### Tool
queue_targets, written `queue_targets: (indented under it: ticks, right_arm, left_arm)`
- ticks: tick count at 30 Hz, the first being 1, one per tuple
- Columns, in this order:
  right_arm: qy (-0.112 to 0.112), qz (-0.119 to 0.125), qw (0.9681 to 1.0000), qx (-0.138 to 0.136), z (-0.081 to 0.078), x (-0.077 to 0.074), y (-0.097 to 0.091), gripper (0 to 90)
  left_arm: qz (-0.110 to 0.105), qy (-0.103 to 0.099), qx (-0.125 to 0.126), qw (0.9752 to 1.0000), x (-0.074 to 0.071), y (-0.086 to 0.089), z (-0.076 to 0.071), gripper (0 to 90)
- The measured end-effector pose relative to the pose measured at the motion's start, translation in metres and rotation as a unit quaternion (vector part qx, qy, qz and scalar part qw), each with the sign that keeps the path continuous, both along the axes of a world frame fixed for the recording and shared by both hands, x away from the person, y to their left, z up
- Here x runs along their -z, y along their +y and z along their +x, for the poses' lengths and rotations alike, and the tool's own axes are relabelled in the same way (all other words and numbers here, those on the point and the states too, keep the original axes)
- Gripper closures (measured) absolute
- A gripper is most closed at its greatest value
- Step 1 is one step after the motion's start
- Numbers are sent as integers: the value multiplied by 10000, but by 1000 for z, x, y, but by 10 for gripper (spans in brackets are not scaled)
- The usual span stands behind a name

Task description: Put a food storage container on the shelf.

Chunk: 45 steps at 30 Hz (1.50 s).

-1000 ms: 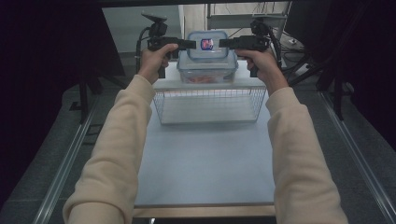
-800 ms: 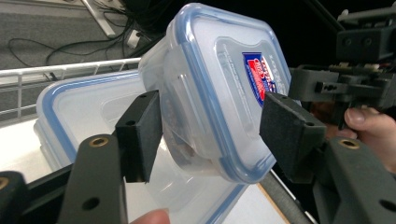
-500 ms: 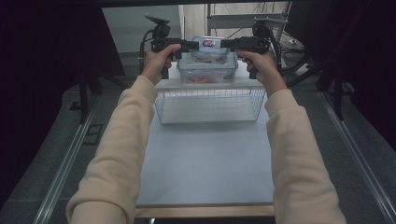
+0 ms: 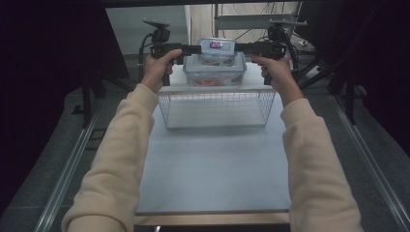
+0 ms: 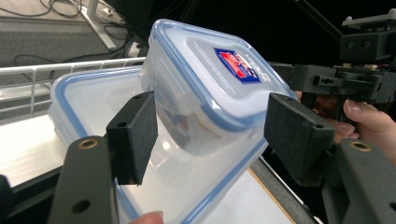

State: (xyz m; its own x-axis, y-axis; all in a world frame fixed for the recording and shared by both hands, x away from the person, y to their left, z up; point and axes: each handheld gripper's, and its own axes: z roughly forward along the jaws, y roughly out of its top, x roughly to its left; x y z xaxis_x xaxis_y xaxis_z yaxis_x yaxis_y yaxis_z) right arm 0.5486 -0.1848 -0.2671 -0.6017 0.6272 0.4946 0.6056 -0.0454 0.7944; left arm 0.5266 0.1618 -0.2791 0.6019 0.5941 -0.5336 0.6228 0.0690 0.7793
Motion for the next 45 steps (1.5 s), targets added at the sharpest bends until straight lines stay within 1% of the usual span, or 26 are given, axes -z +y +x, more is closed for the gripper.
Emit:
queue_targets:
  ticks: [3, 5, 6, 7, 9, 11, 12, 14, 15, 18, 19, 20, 23, 26, 29, 33, 37, 42, 45]
  right_arm:
    - [-2, 74, 10000, -43, -6, 1, -3, 437]
    - [7, 40, 10000, -46, -9, 1, -4, 444]
    - [-15, 38, 10000, -46, -11, 2, -5, 444]
    - [-24, 86, 9999, -60, -13, 2, -6, 446]
    - [-57, 103, 9999, -104, -17, 2, -8, 453]
    - [-87, 95, 9998, -133, -21, 2, -9, 461]
    - [-100, 114, 9998, -148, -23, 3, -10, 467]
    - [-119, 120, 9997, -192, -27, 3, -11, 492]
    - [-125, 106, 9996, -214, -29, 4, -12, 510]
    - [-157, 56, 9995, -251, -36, 8, -15, 591]
    - [-162, 61, 9995, -269, -38, 10, -16, 633]
    - [-233, 15, 9993, -282, -41, 11, -18, 674]
    - [-306, -29, 9990, -311, -49, 18, -21, 805]
    - [-353, -32, 9987, -366, -53, 24, -24, 884]
    - [-318, -70, 9987, -404, -55, 27, -24, 894]
    - [-389, -93, 9979, -503, -55, 27, -17, 895]
    - [-415, -147, 9973, -590, -53, 26, -4, 896]
    - [-401, -147, 9969, -663, -49, 24, 10, 895]
    - [-422, -215, 9969, -634, -43, 22, 17, 896]
  left_arm:
    - [-13, 51, -50, 10000, 3, 3, -7, 345]
    - [24, 39, -37, 10000, 5, 5, -10, 346]
    - [-1, 44, -56, 10000, 6, 6, -12, 346]
    - [7, 36, -53, 10000, 6, 7, -14, 346]
    - [55, -4, -43, 10000, 7, 9, -18, 348]
    - [100, -45, -84, 9999, 7, 10, -22, 347]
    - [91, -60, -80, 9999, 7, 11, -24, 348]
    - [105, -83, -72, 9999, 7, 12, -28, 349]
    - [154, -107, -57, 9998, 8, 13, -31, 350]
    - [223, -130, -46, 9997, 9, 13, -38, 351]
    - [244, -160, -37, 9996, 9, 13, -40, 351]
    - [216, -161, -14, 9996, 10, 13, -43, 352]
    - [231, -178, 40, 9996, 12, 12, -49, 352]
    - [235, -185, 76, 9995, 14, 12, -52, 351]
    - [213, -191, 86, 9996, 15, 11, -55, 351]
    - [260, -172, 106, 9995, 16, 11, -56, 351]
    - [252, -165, 99, 9995, 16, 12, -56, 351]
    - [258, -150, 92, 9995, 17, 11, -55, 351]
    - [232, -147, 90, 9996, 18, 11, -55, 351]
